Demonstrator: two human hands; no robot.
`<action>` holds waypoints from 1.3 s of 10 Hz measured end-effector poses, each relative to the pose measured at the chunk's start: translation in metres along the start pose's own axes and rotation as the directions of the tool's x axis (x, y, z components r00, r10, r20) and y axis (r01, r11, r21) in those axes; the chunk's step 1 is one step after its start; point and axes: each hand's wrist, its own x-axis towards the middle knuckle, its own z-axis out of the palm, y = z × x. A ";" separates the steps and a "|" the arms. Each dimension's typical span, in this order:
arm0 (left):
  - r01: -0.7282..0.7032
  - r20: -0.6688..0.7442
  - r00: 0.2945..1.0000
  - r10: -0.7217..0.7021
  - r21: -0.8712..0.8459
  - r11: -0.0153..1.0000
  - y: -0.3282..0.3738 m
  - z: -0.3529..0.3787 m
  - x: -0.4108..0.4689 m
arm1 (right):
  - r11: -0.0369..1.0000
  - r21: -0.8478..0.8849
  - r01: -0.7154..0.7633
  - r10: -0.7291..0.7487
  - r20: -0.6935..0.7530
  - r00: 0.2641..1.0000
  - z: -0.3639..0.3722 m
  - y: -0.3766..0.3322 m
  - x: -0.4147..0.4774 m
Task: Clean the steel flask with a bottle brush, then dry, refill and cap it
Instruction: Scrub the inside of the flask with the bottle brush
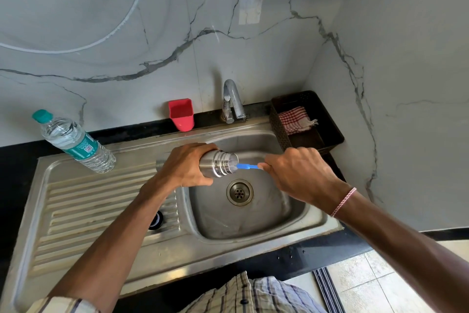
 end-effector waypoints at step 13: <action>-0.067 -0.062 0.996 0.070 0.038 0.997 0.015 0.020 -0.004 | 0.691 0.552 -0.467 0.140 0.532 0.835 0.029 -0.012 -0.006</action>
